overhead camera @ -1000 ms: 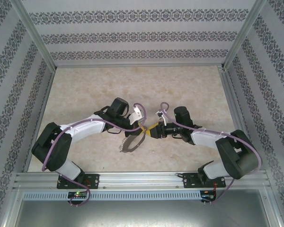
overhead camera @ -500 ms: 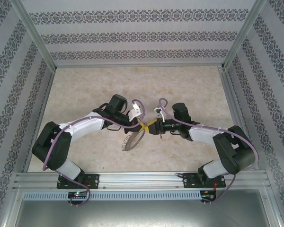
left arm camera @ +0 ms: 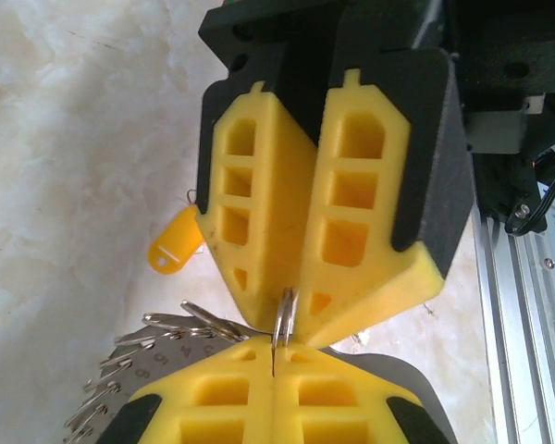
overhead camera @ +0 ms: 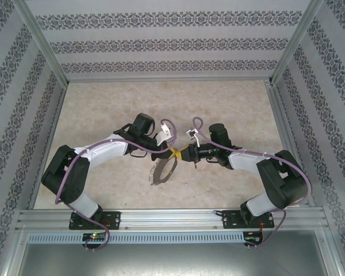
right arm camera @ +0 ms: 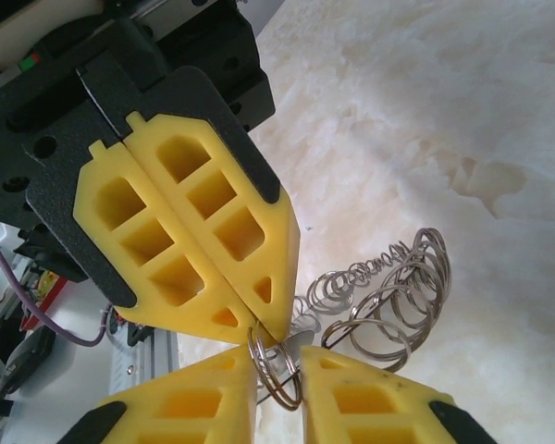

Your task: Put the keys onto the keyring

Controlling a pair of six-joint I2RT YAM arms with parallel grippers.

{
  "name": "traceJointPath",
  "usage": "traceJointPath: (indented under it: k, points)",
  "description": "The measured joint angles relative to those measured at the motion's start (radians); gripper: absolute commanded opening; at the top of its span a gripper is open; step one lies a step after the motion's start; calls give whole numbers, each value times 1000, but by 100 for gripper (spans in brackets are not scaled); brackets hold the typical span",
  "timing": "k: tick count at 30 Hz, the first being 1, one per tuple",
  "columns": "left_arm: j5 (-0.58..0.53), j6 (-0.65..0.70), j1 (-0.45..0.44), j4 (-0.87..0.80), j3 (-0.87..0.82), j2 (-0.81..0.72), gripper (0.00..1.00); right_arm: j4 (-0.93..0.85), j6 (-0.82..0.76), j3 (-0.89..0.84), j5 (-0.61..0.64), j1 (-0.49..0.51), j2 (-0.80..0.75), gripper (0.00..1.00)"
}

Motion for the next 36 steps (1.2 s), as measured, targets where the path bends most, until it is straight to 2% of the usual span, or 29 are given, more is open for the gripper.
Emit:
traceJointPath:
  k: [3,7,11,19,27,36]
  points:
    - [-1,-1,4,-10,10,8,0,0,-3,0,-7,0,1,0]
    - [-4,-6,5,-11,13,10,1,0,-5,4,-7,0,1,0]
    - [-21,-37,6,-11,18,10,11,0,-6,9,-5,0,2,0]
    - [-68,-154,23,22,23,-8,22,12,-6,19,5,-9,13,0]
    - [-79,-341,92,212,-37,-125,27,50,-2,55,2,-12,20,0]
    - [-57,-518,99,365,-98,-133,27,76,10,134,-14,-18,19,0]
